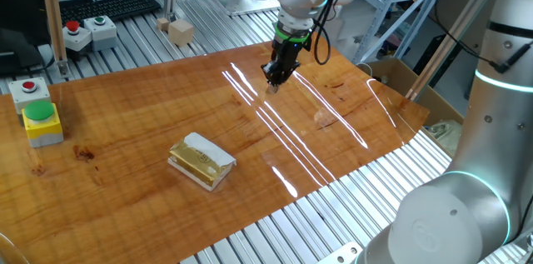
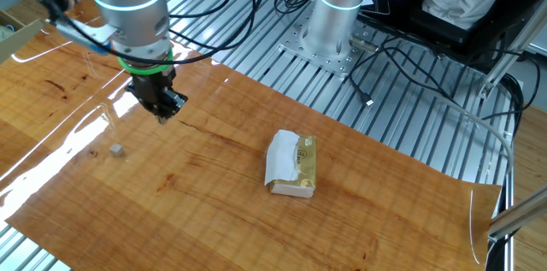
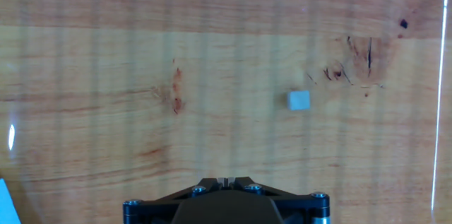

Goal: Use the gripper to push the small block from left to right

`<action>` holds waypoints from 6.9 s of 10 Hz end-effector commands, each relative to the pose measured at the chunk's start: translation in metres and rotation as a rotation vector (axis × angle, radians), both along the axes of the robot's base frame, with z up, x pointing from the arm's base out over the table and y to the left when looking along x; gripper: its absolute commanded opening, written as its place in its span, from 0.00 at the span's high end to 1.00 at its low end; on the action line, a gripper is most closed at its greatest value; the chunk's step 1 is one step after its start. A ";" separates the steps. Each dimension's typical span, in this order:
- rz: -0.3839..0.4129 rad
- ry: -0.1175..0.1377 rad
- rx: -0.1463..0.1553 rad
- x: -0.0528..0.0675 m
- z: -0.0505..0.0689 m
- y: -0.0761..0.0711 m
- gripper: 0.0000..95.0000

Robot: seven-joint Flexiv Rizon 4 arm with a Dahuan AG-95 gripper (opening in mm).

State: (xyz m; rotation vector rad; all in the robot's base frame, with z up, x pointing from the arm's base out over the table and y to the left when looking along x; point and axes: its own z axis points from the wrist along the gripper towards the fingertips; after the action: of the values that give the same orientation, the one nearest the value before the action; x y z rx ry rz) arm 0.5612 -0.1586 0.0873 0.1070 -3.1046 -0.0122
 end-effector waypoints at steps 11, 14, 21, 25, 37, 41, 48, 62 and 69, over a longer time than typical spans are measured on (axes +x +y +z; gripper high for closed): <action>-0.139 -0.022 -0.041 0.004 -0.001 0.000 1.00; -0.109 -0.055 -0.039 0.008 -0.005 -0.007 1.00; -0.041 -0.049 -0.037 0.049 -0.037 -0.076 1.00; -0.023 -0.050 -0.034 0.056 -0.049 -0.096 1.00; -0.004 -0.065 -0.029 0.063 -0.079 -0.108 1.00; -0.004 -0.065 -0.025 0.066 -0.083 -0.109 1.00; -0.021 -0.060 0.007 0.067 -0.084 -0.109 1.00; -0.073 -0.061 0.016 0.068 -0.077 -0.069 1.00; -0.050 -0.092 -0.038 0.070 -0.080 -0.054 1.00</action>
State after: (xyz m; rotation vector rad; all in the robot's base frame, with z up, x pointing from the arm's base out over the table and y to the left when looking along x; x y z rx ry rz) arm 0.6319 -0.2123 0.0068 0.0146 -3.1943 0.0301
